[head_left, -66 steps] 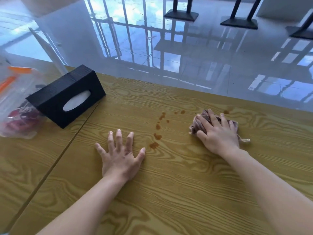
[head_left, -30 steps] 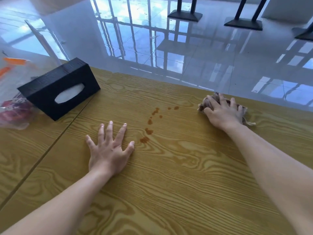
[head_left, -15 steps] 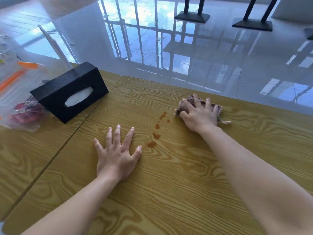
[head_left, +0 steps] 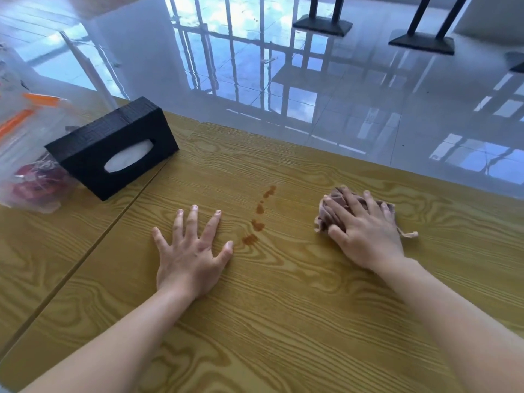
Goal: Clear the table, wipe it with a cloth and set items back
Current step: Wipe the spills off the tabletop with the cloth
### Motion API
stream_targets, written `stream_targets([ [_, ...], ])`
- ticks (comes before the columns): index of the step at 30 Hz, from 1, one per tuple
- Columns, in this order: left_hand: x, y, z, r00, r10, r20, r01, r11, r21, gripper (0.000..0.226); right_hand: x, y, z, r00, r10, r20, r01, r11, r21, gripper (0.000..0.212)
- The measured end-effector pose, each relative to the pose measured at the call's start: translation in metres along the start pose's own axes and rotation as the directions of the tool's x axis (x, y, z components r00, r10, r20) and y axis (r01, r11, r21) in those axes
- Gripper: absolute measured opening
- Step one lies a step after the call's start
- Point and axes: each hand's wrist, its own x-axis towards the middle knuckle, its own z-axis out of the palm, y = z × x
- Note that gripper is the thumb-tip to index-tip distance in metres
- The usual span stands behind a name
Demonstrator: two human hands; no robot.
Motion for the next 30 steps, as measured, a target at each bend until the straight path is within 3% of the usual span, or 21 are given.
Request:
stream_targets([
  [2,0.000,0.000,0.000,1.000,0.004,-0.001,-0.004,1.000,-0.002,0.072,0.038,0.006,-0.008,0.983,0.180,0.032,-0.182,0.978,0.097,0.062],
  [4,0.001,-0.001,0.000,1.000,0.006,-0.005,-0.006,1.000,-0.004,0.073,0.046,0.001,-0.009,0.971,0.235,0.047,-0.239,0.962,0.132,0.062],
  [9,0.002,-0.001,0.003,0.999,0.032,-0.001,-0.032,0.999,0.016,0.074,-0.059,0.004,0.008,0.998,-0.070,0.004,0.070,0.997,0.034,0.063],
  [11,0.000,-0.003,0.003,0.997,0.078,-0.004,-0.078,0.997,-0.003,0.072,-0.085,0.032,0.007,0.995,-0.094,0.031,0.093,0.996,0.011,0.063],
  [14,0.000,-0.004,0.001,0.987,0.162,0.004,-0.162,0.987,0.000,0.069,-0.086,0.087,0.005,0.981,0.190,0.023,-0.190,0.982,0.002,0.061],
  [16,0.000,-0.004,0.003,0.984,0.175,0.021,-0.175,0.984,0.027,0.070,-0.078,0.106,0.004,0.914,0.406,0.022,-0.406,0.913,0.042,0.062],
  [19,0.004,-0.005,0.004,0.984,0.176,0.033,-0.177,0.983,0.045,0.073,-0.067,0.078,0.005,0.844,0.535,0.039,-0.535,0.835,0.131,0.062],
  [21,0.006,-0.005,0.005,0.980,0.194,0.039,-0.196,0.979,0.054,0.075,-0.073,0.037,0.007,0.887,0.461,0.031,-0.461,0.879,0.121,0.063],
  [24,0.006,-0.005,0.005,0.974,0.222,0.052,-0.224,0.974,0.044,0.080,-0.103,-0.031,0.017,0.990,0.141,-0.014,-0.139,0.986,0.091,0.066],
  [26,0.007,-0.005,0.003,0.971,0.231,0.058,-0.233,0.972,0.034,0.079,-0.110,-0.050,0.018,1.000,-0.021,-0.008,0.021,0.998,0.055,0.066],
  [28,0.007,-0.005,0.002,0.971,0.232,0.061,-0.233,0.972,0.026,0.076,-0.082,-0.044,0.013,1.000,0.003,-0.024,-0.002,0.999,0.051,0.065],
  [30,0.005,-0.003,0.002,0.973,0.228,0.046,-0.228,0.973,0.013,0.075,-0.036,-0.041,0.006,0.982,0.189,-0.019,-0.186,0.977,0.104,0.065],
])
